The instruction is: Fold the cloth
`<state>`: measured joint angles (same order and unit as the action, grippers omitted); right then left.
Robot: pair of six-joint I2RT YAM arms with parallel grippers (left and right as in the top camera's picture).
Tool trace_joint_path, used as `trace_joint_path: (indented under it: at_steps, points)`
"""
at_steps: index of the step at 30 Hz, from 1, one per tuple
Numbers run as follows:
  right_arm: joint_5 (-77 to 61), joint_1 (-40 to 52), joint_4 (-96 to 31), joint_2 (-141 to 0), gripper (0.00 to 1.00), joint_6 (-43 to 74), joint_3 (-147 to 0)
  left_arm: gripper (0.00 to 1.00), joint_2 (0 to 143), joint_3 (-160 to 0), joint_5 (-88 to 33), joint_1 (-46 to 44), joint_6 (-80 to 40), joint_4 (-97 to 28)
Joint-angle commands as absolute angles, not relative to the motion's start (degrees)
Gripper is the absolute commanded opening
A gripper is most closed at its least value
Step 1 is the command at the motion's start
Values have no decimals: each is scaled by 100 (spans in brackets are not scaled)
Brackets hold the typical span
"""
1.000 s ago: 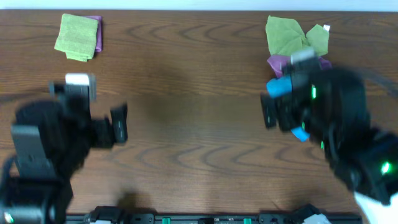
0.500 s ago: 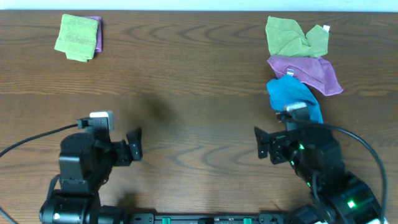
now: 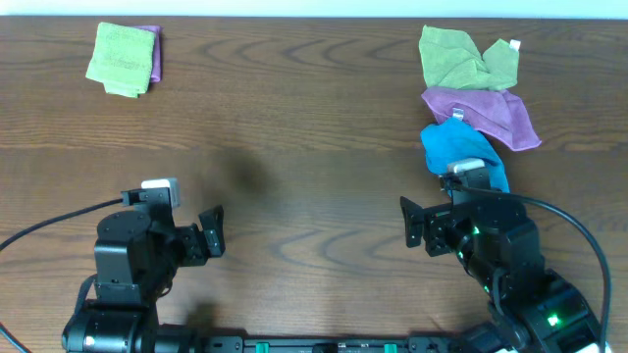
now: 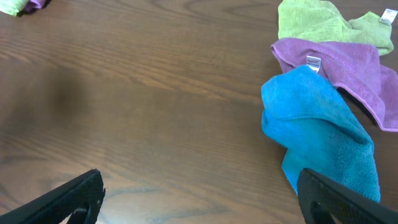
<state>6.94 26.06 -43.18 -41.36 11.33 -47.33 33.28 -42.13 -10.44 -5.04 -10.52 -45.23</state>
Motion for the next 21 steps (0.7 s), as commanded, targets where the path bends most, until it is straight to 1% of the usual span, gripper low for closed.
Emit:
trace_joint_path:
  at_steps: [1, 8, 12, 16, 21]
  points:
    - [661, 2633, -4329, -4139, 99, 1219, -4803, 95, 3336, -4311, -989, -523, -1074, -4703]
    - [661, 2633, -4329, -4136, 99, 1219, -4803, 95, 3336, -4311, -945, -523, -1066, -4991]
    - [661, 2633, -4329, -4136, 99, 1219, -4803, 95, 3175, -4305, -473, -473, -626, -4890]
    - [661, 2633, -4329, -4139, 99, 1221, -4803, 95, 2641, -3844, -456, -215, 73, -4235]
    - [661, 2633, -4329, -4136, 99, 1221, -4803, 95, 1658, -2641, -816, 12, 134, -3183]
